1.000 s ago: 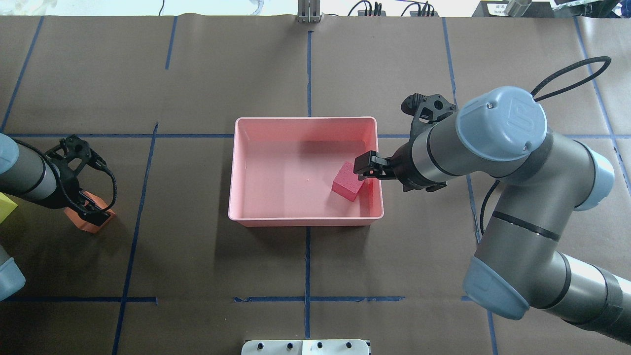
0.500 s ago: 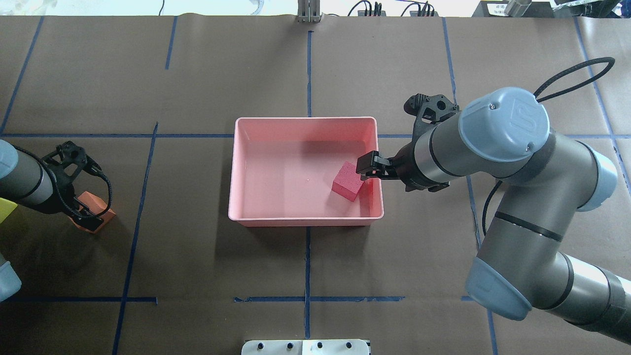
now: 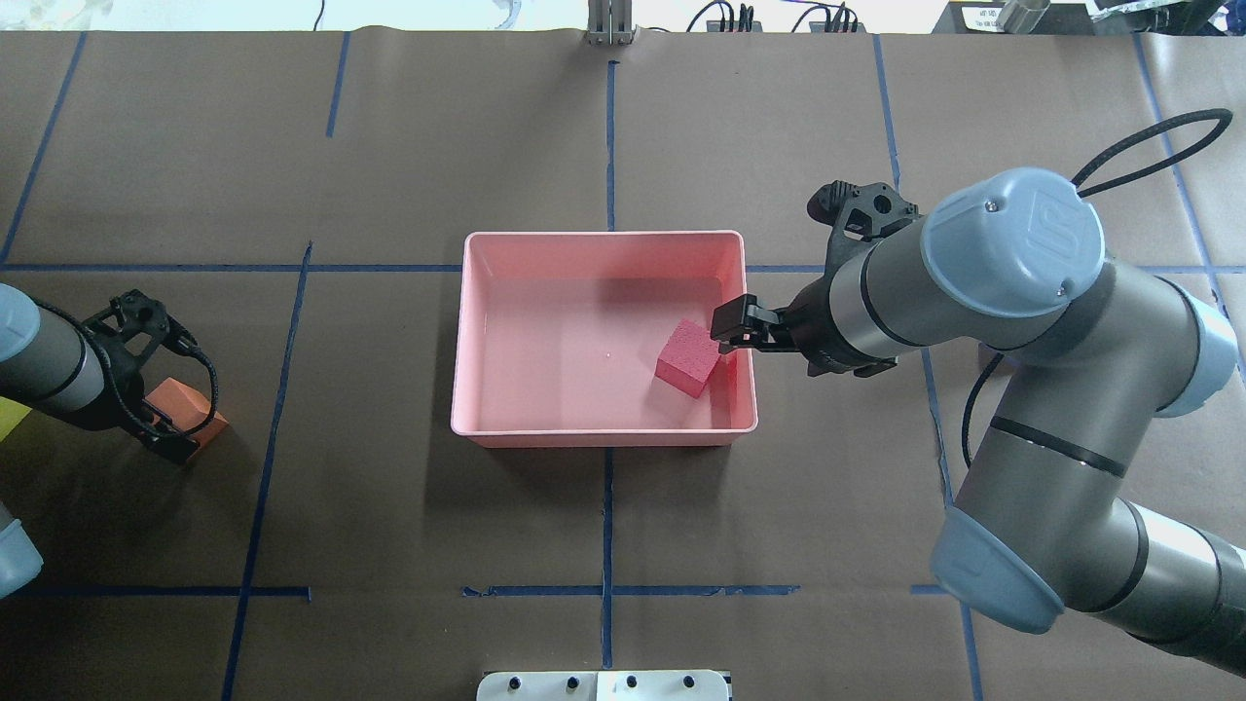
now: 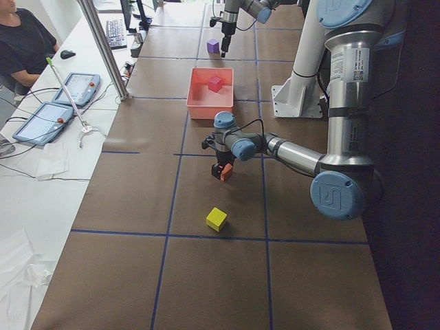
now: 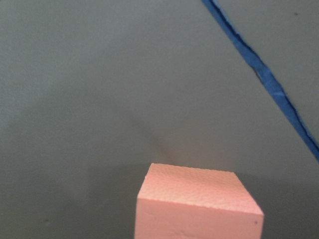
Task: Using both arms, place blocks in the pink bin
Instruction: 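Release and withdraw the right gripper while the left grasps the orange cube, then carry the orange cube into the bin while the right gripper reaches the purple cube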
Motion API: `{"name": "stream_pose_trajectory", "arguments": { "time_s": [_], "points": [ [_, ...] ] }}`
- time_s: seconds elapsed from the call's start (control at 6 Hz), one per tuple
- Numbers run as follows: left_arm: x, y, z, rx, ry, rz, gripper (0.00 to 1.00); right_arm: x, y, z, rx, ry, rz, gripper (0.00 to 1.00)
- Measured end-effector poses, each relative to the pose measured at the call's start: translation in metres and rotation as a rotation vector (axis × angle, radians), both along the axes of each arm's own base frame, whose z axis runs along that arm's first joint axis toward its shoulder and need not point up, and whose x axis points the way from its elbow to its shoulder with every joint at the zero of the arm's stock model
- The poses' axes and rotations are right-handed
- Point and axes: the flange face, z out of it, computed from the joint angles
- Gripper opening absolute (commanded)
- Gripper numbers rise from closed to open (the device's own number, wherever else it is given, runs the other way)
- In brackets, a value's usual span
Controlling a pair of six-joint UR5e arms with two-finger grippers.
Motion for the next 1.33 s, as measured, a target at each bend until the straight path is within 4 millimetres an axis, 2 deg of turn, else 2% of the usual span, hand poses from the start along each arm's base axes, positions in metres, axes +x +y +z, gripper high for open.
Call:
{"name": "stream_pose_trajectory", "arguments": {
  "time_s": [0.17,0.33,0.5,0.67,0.83,1.0,1.33],
  "points": [
    [0.004,-0.002,-0.002,0.001,0.004,0.001,0.93,0.004,0.001,0.004,-0.003,0.004,0.003,1.0],
    [0.009,-0.005,-0.001,0.002,0.005,0.002,0.6,0.008,0.001,0.009,-0.007,0.009,0.006,1.0],
    [0.012,-0.008,0.001,0.002,0.012,-0.003,0.12,0.012,-0.001,0.013,-0.012,0.016,0.013,1.0],
    [0.014,-0.007,-0.003,-0.021,0.039,-0.019,0.04,0.02,-0.001,0.017,-0.016,0.017,0.02,1.0],
    [0.017,0.001,-0.02,-0.102,0.106,-0.025,0.04,0.035,0.0,0.025,-0.023,0.019,0.028,1.0],
    [0.018,0.009,-0.059,-0.201,0.204,-0.03,0.04,0.053,-0.002,0.043,-0.039,0.038,0.042,1.0],
    [0.033,0.0,-0.179,-0.34,0.386,-0.135,0.04,0.106,-0.016,0.095,-0.038,0.111,0.036,1.0]
  ]
}}
